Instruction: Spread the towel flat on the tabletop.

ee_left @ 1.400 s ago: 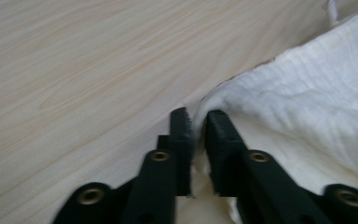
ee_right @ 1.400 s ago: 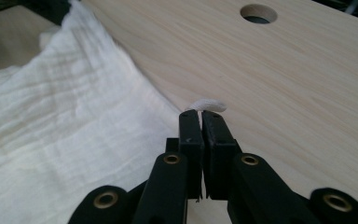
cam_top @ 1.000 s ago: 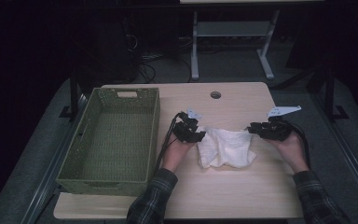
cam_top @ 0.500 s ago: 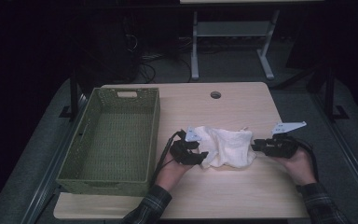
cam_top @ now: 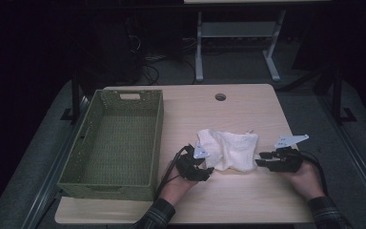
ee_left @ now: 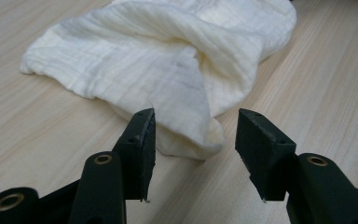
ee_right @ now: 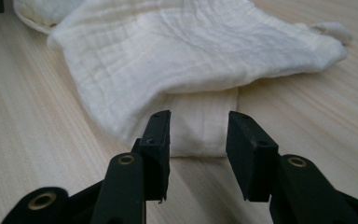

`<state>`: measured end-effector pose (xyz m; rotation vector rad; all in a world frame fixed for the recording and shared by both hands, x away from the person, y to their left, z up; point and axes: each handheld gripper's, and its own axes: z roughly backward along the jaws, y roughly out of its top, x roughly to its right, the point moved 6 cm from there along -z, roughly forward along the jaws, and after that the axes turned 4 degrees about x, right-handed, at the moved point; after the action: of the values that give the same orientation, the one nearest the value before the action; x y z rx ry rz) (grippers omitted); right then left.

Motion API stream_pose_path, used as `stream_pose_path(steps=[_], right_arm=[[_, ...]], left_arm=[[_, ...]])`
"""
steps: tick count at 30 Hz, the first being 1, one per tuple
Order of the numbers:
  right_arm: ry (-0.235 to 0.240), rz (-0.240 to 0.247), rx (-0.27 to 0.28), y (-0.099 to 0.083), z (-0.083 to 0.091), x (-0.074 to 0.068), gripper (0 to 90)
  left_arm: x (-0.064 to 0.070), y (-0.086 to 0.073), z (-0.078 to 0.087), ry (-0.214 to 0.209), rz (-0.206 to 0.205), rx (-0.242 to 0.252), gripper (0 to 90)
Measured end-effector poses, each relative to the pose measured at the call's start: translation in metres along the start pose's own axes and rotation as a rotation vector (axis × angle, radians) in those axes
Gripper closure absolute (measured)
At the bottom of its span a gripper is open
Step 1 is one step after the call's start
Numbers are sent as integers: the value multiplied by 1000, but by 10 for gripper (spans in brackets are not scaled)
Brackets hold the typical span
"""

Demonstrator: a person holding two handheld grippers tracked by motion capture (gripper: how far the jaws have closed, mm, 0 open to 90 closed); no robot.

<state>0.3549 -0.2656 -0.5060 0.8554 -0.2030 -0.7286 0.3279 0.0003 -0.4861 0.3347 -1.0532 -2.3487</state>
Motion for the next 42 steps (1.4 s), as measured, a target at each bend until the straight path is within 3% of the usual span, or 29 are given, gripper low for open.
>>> stream_pose_path(steps=[3,8,14,19,23,31,36,42], right_arm=[[-2,3,-21,-2,-5,2,592],[-2,9,-30,-1,-7,2,628],[10,18,-36,-2,-8,3,825],[16,40,-33,0,-5,2,853],[11,28,26,9,8,4,854],[-31,5,123,18,37,22,857],[-55,-12,169,23,51,34,860],[-66,15,259,45,73,31,860]], left_arm=[[-1,-1,-6,11,-12,-13,489],[-3,-2,-13,11,-18,-28,600],[-6,0,-12,-2,-3,-32,827],[-10,6,-5,-9,24,0,865],[-14,15,5,-4,36,46,871],[-37,33,17,92,74,119,874],[-53,40,21,139,124,151,876],[-62,51,37,181,143,193,876]])
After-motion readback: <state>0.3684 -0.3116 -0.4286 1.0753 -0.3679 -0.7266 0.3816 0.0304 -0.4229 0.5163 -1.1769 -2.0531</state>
